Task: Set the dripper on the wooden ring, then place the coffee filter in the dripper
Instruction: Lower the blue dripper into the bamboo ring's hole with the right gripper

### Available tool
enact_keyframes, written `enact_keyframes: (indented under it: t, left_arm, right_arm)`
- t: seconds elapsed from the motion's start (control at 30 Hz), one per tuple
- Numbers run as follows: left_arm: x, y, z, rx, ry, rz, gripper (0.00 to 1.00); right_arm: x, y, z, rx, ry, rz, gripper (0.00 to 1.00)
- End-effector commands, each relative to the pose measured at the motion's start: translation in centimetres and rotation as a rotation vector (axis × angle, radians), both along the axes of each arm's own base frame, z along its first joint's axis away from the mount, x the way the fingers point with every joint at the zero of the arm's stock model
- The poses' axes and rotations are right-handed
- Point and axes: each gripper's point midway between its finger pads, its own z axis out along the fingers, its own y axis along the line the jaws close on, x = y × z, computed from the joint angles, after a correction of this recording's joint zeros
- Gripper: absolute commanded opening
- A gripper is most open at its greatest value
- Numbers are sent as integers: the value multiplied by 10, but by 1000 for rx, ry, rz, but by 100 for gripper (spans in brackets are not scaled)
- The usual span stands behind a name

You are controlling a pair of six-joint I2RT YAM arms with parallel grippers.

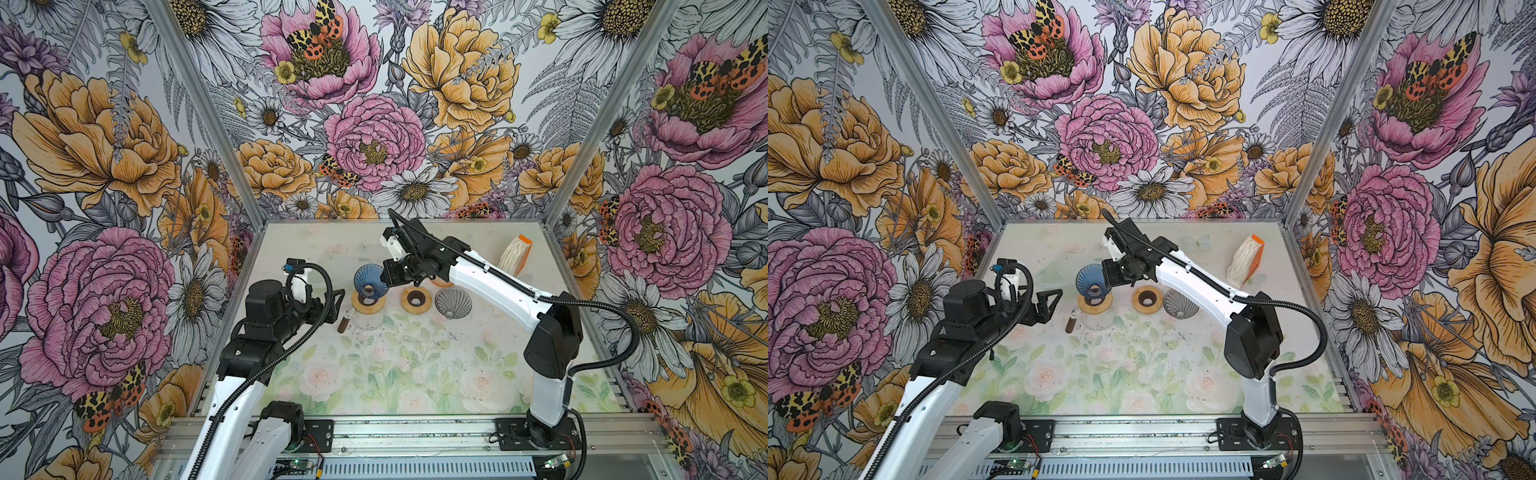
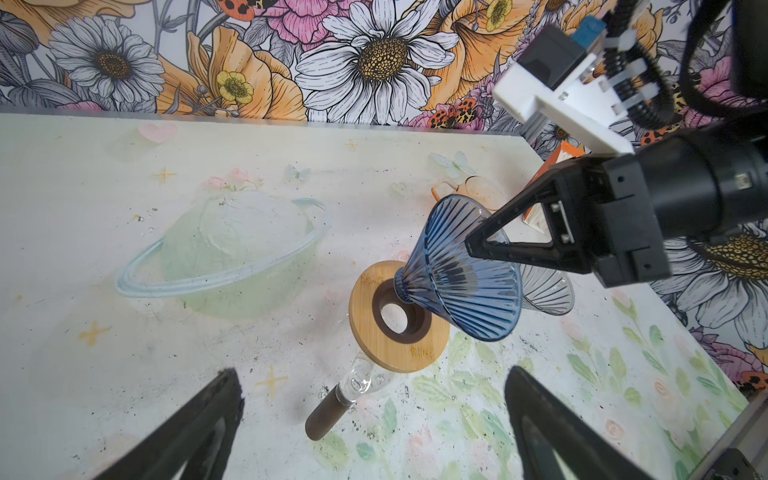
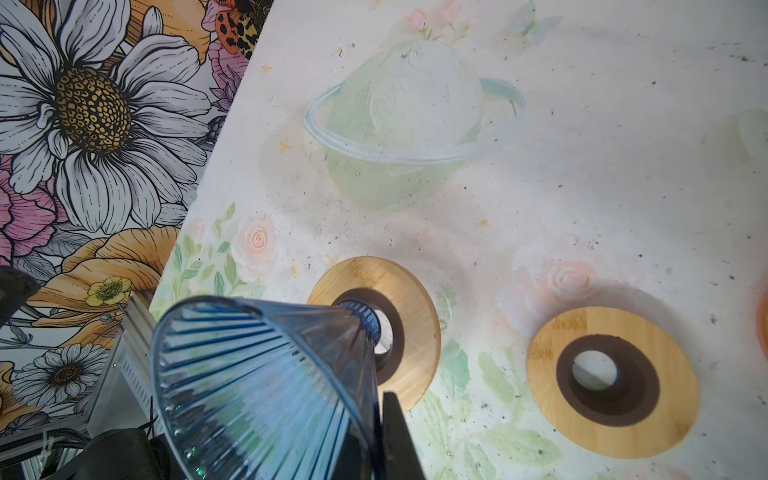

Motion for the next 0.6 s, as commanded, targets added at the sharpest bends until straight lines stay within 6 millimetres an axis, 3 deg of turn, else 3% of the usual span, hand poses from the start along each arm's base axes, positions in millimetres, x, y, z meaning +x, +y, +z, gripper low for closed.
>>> enact_keyframes:
  t: [0.0,0.57]
  left_arm:
    - [-1,0,-4,-6,10,-9,99]
    - [1,-1,-7,7,18,-20,99]
  right_arm:
    - [0,6,2,7,6,-3,0]
    - [-6,2,-30,-128,72,-3,0]
